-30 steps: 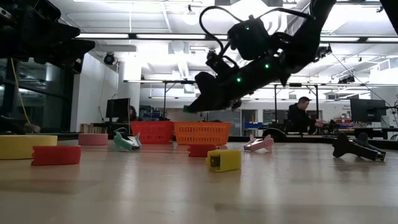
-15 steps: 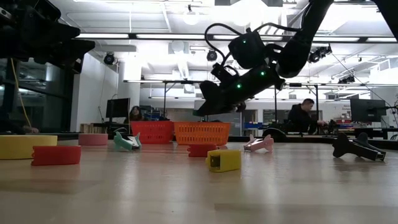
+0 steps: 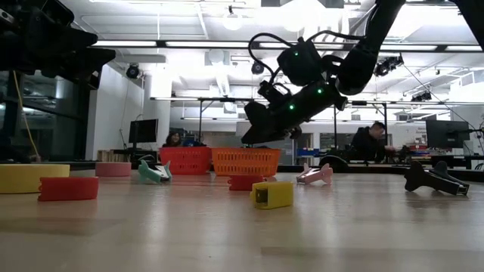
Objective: Pick and place Stapler, Stapler remover, tape
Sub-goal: Put the middle red stapler into the orange bin
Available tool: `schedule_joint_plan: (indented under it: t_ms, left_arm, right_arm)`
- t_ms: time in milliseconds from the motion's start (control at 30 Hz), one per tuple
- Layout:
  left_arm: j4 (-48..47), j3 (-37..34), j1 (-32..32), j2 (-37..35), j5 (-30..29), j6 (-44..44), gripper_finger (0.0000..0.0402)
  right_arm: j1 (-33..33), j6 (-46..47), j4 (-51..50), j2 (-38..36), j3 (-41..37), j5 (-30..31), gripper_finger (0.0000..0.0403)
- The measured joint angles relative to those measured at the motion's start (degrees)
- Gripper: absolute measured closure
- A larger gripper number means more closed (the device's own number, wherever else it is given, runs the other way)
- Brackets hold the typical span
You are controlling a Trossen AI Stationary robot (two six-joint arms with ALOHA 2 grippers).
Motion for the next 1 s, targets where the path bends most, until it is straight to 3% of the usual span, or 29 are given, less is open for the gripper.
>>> schedule_joint_plan:
  t_ms: [333, 633, 800, 1000]
  left_arm:
    - [0.0, 0.0, 0.0, 0.0, 0.0, 0.0, 0.0223]
    - [0.0, 0.0, 0.0, 0.0, 0.0, 0.0, 0.0223]
    - [0.0, 0.0, 0.0, 0.0, 0.0, 0.0, 0.0223]
    - [0.0, 0.0, 0.0, 0.0, 0.0, 0.0, 0.0223]
  right_arm:
    - [2.3, -3.6, -7.0, -7.2, 0.0, -0.2, 0.0272]
    - [9.6, -12.9, -18.4, -11.9, 0.0, -0.2, 0.0266]
    - [14.0, -15.2, -22.9, -11.8, 0.0, -0.7, 0.0245]
    - [18.3, -19.8, -23.1, -11.8, 0.0, -5.5, 0.0205]
